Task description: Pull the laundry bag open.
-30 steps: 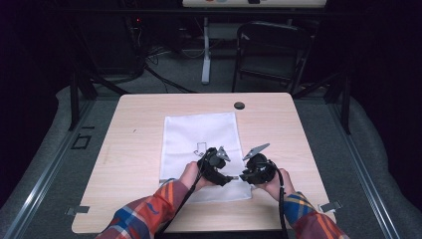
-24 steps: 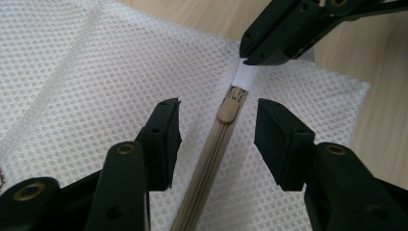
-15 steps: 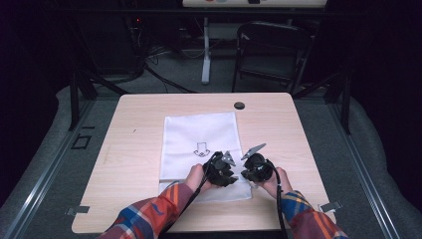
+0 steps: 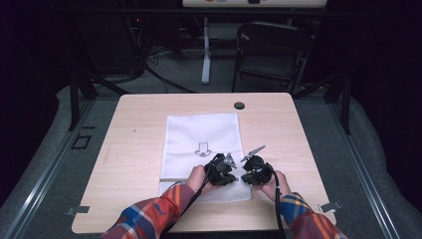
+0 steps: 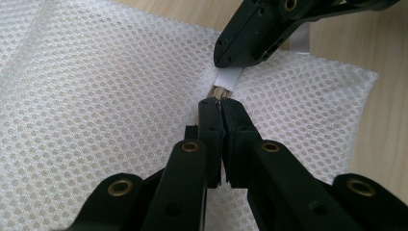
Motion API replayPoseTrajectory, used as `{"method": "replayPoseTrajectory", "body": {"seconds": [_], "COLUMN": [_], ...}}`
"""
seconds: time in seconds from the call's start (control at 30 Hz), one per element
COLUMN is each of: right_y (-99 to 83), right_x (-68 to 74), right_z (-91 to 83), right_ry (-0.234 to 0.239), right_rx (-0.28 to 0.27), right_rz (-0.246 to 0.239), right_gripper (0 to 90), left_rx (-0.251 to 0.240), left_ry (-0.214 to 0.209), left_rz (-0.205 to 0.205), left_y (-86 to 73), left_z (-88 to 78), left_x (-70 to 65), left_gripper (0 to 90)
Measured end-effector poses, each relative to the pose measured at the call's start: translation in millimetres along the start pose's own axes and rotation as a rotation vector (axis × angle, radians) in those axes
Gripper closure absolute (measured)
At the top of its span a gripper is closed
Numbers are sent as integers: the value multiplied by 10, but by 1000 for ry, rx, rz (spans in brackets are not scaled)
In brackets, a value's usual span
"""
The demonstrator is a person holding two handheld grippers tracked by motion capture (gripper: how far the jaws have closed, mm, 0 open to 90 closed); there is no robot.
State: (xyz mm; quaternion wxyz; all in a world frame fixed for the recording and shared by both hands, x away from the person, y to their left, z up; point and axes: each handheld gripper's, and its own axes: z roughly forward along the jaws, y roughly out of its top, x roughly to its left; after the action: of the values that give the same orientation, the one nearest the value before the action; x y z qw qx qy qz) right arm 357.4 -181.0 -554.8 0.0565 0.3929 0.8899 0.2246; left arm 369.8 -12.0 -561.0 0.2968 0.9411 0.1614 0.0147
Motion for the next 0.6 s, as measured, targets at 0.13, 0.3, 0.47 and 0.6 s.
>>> {"method": "replayPoseTrajectory", "body": {"seconds": [0.13, 0.3, 0.47, 0.6], "right_y": [-11, -6, -1, 7], "right_x": [20, 34, 18, 28], "right_z": [-13, -7, -9, -7], "right_ry": [10, 1, 9, 20], "right_rx": [13, 11, 20, 20], "right_rz": [22, -8, -17, -25], "right_gripper": [900, 900, 900, 900], "left_rx": [-12, -32, -48, -61], "left_ry": [-21, -13, 2, -15], "left_rz": [0, 36, 35, 30], "left_y": [-3, -3, 8, 4], "left_z": [2, 16, -4, 18], "left_x": [9, -4, -8, 14], "left_gripper": [795, 765, 750, 745]}}
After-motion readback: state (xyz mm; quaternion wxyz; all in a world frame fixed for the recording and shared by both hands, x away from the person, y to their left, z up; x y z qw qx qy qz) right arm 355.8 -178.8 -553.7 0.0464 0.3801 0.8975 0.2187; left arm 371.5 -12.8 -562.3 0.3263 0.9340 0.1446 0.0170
